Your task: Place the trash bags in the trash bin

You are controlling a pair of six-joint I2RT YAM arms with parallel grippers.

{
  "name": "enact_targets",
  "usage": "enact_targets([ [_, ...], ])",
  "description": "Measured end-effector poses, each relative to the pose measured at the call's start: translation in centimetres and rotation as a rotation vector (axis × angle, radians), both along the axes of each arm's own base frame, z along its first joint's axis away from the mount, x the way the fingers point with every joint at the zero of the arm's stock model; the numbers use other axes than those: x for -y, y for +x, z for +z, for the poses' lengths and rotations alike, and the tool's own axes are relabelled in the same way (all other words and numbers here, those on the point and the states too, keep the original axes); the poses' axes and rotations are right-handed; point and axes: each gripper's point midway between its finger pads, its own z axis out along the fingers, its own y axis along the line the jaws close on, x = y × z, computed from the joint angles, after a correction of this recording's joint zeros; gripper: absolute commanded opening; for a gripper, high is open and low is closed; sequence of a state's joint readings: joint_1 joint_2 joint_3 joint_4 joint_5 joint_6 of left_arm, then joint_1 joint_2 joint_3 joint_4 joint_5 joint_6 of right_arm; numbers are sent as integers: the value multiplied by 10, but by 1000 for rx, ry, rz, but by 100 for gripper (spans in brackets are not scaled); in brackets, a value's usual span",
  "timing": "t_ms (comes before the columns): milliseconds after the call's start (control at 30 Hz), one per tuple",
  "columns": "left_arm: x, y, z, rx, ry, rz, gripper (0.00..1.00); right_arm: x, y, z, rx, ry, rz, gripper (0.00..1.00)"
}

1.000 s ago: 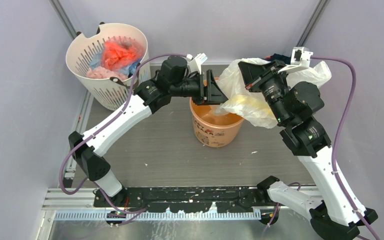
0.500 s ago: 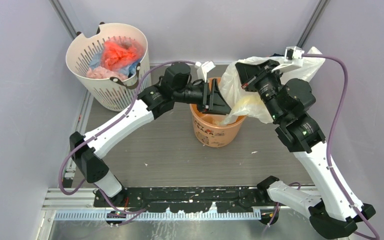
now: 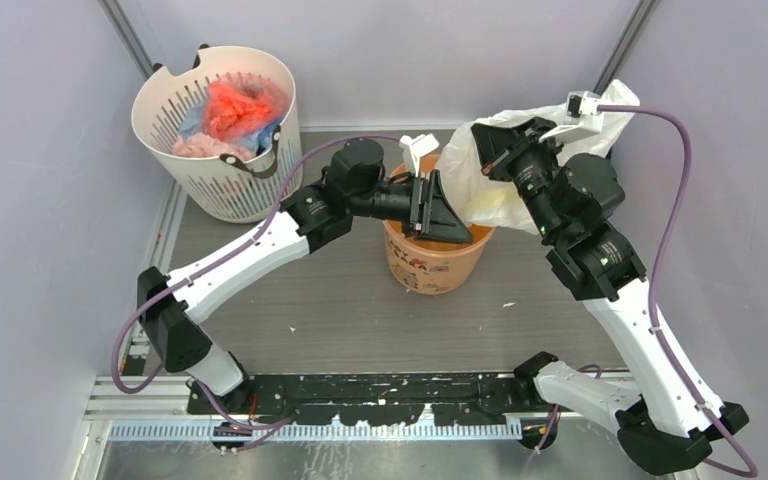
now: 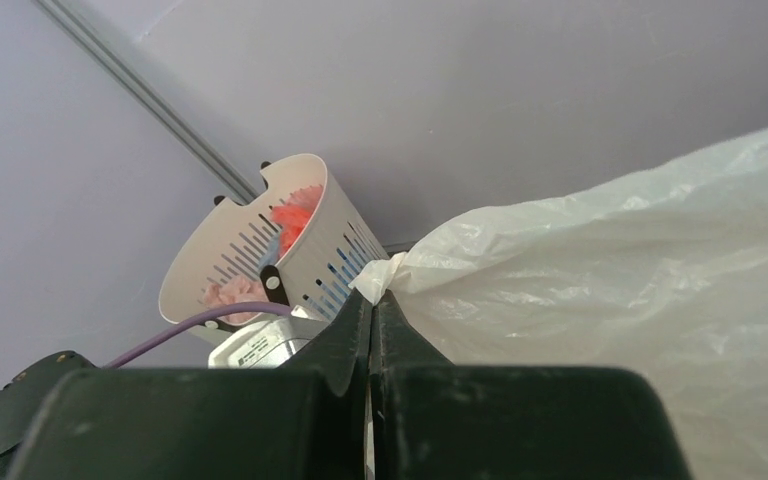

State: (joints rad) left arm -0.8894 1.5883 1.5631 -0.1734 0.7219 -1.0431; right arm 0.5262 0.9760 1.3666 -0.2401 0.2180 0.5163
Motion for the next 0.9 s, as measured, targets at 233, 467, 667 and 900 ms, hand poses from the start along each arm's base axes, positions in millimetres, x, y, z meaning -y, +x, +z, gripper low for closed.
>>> enact_targets([
  [233,-4,5,-2,57,26,55,52,0,1,-1,-1,-3,-2,1],
  [467,-12,26,1,76,58,216,54,0,0,0,1,-1,-1,1],
  [667,-32,33,23,98,26,342,58,4,-6,6,17,10,-1,1],
  [900,-38,40,31,60,11,419,78,10,-18,15,42,39,3,1],
])
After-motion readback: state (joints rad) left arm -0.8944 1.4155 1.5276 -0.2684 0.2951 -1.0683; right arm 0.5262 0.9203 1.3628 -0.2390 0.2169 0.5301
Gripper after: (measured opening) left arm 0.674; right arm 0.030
